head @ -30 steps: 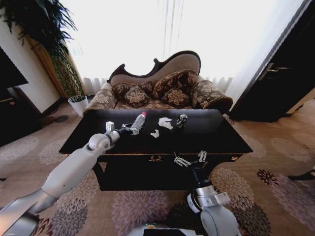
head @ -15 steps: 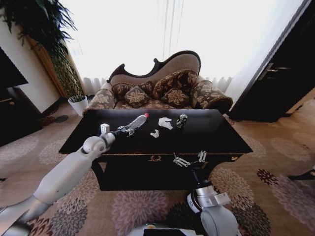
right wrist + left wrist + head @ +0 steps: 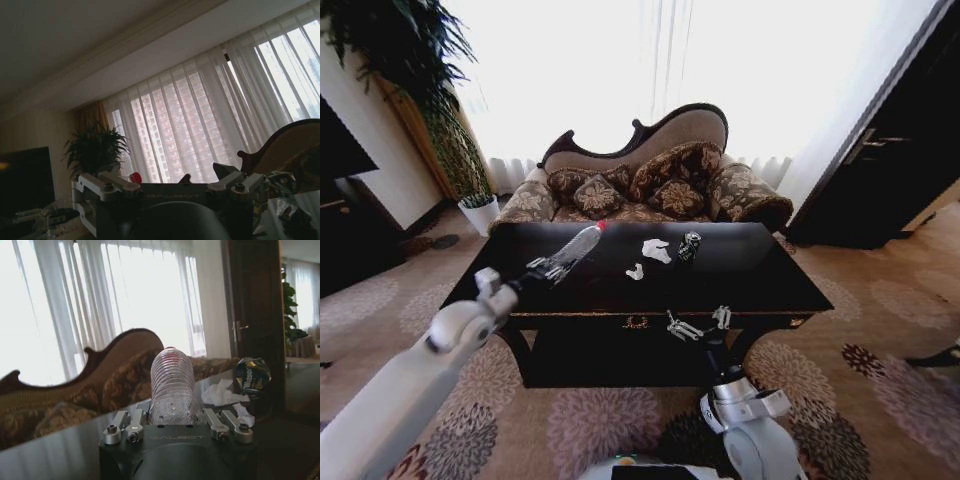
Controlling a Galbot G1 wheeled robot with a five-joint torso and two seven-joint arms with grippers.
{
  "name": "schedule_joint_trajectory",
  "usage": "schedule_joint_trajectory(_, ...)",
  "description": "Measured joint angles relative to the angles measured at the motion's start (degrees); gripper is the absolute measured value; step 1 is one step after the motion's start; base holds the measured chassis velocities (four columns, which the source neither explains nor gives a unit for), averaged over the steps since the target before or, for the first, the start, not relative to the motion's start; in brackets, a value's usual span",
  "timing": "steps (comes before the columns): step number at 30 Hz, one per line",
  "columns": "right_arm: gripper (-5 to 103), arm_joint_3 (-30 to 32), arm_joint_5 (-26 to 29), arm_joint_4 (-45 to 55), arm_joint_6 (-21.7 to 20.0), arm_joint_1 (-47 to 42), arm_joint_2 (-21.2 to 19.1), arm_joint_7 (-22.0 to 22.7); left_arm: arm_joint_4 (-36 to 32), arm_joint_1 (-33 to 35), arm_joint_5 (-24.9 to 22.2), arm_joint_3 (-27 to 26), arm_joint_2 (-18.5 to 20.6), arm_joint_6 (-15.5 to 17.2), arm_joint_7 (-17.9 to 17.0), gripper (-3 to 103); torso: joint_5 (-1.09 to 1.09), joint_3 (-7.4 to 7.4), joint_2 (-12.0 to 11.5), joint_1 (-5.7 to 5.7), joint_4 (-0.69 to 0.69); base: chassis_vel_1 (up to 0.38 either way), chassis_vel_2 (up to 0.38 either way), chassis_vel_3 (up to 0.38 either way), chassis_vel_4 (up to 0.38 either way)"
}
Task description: Move to the front of the table and place the trash on the table into the trash bin.
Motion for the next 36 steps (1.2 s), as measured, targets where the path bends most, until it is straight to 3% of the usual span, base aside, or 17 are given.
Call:
schedule_joint_trajectory(1,100,0.0,0.0,0.0,0.0,0.0,0.0,0.0,0.0,0.0,0.0,0.0,0.0,0.0,0.0,40,0.0,0.0,0.0,0.0,0.0,0.0,0.0,0.0,0.0)
schedule_joint_trajectory(4,100,-2.56,5.43,0.65,-0.72,-0.09,-0.42,-1.6,-4.9,5.79,4.56,-7.63,-2.32,-4.42,4.81,40,0.01,0.0,0.0,0.01,-0.02,0.0,0.0,0.0,0.0)
schedule_joint_trajectory(5,100,-2.56,5.43,0.65,-0.72,-0.09,-0.42,-1.6,-4.9,5.79,4.56,-7.63,-2.32,-4.42,4.81,40,0.01,0.0,0.0,0.01,-0.02,0.0,0.0,0.0,0.0)
schedule_joint_trajectory(8,100,-5.4,9.36,1.11,-1.44,-0.24,-0.72,-2.65,-10.43,10.82,5.52,-12.54,-5.14,-8.43,8.14,40,0.01,0.0,0.0,0.0,0.0,0.0,0.0,0.0,0.0)
schedule_joint_trajectory(15,100,-7.74,16.0,1.85,-2.81,-0.41,-1.02,-3.93,-14.86,14.67,6.59,-14.48,-8.99,-14.84,12.99,40,0.01,0.0,0.0,0.0,-0.02,0.0,0.0,0.0,0.0)
schedule_joint_trajectory(19,100,-9.4,24.0,2.43,-4.42,-0.17,-1.51,-4.98,-16.99,16.61,8.69,-14.38,-10.66,-17.6,15.84,40,0.01,0.01,0.0,0.01,-0.02,0.0,0.0,0.0,0.0)
schedule_joint_trajectory(27,100,-10.88,29.47,2.41,-5.03,0.02,-1.92,-8.73,-18.87,18.6,11.9,-14.56,-11.02,-19.5,18.39,40,0.01,0.01,-0.01,0.01,-0.02,0.0,0.0,0.0,0.0)
schedule_joint_trajectory(36,100,-12.37,27.0,2.16,-5.16,0.72,-2.07,-9.69,-19.68,18.56,13.6,-13.05,-7.94,-19.22,19.54,40,0.01,0.01,-0.01,0.01,-0.01,0.0,0.0,0.0,0.0)
